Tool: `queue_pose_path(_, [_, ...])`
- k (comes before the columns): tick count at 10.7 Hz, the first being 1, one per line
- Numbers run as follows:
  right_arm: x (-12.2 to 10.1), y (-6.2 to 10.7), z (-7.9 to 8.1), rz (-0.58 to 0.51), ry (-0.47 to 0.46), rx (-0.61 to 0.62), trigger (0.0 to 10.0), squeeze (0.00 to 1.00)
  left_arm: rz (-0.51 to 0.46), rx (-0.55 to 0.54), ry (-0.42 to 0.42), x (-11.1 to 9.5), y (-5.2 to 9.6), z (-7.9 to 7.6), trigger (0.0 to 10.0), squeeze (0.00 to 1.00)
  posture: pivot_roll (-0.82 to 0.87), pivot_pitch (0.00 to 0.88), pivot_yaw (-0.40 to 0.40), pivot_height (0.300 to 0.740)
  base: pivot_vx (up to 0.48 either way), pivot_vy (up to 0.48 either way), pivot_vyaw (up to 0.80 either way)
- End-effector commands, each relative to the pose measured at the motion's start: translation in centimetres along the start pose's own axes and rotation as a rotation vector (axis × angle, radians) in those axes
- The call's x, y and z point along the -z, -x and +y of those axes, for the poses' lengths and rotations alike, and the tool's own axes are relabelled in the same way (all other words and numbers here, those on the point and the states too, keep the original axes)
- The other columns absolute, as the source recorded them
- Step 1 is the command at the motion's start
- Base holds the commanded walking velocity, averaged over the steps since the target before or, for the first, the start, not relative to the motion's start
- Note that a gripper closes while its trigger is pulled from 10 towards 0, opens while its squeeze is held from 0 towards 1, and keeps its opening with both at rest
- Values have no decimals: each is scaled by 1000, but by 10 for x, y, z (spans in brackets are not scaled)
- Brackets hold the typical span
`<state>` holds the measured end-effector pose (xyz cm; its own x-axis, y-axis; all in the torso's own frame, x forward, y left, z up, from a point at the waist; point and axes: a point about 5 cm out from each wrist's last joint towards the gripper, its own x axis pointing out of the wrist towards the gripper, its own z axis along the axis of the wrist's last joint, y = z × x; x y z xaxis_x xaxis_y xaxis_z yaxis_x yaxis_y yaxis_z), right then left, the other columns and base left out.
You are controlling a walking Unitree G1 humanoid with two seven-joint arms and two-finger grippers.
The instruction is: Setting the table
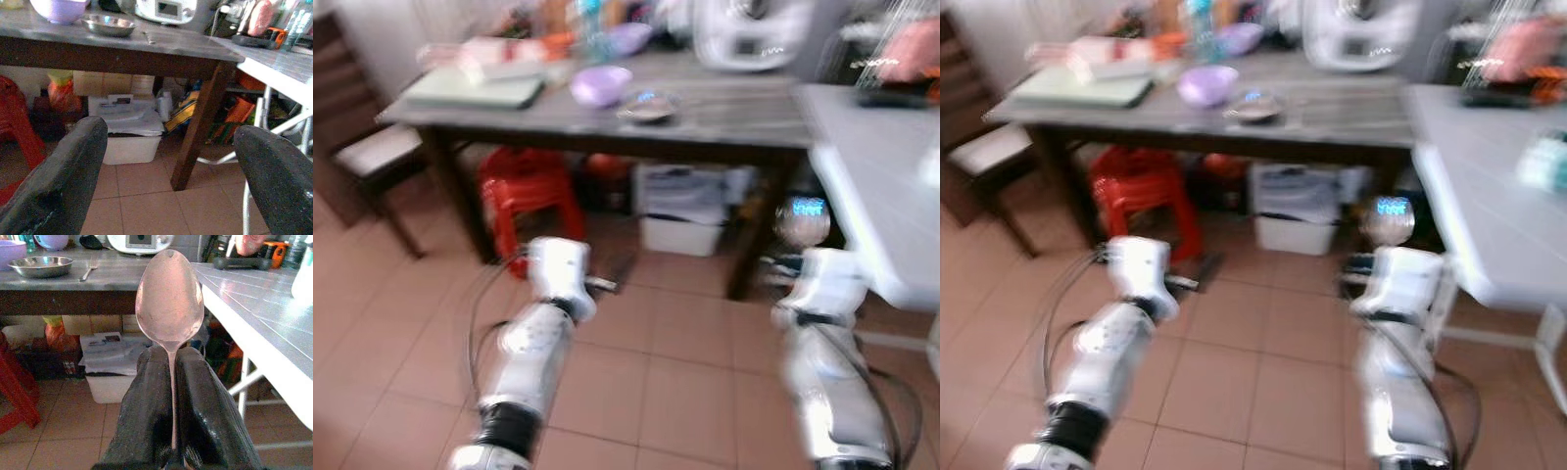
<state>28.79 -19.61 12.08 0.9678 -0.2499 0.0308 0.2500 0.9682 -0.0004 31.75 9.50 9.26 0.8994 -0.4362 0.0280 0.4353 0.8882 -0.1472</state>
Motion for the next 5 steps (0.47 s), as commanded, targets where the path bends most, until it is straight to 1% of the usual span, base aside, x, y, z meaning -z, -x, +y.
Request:
queue_pose_path(1, [-5,2,10,-21,-19,-33,10000,0,5,-30,-13,-1,5,12,10000,0,-28,0,15,740,390,0,0])
queue_pose_path(5, [-5,2,11,-26,-20,-40,10000,0,4,-19,-9,-2,4,10,10000,0,-30,0,17,740,409,0,0])
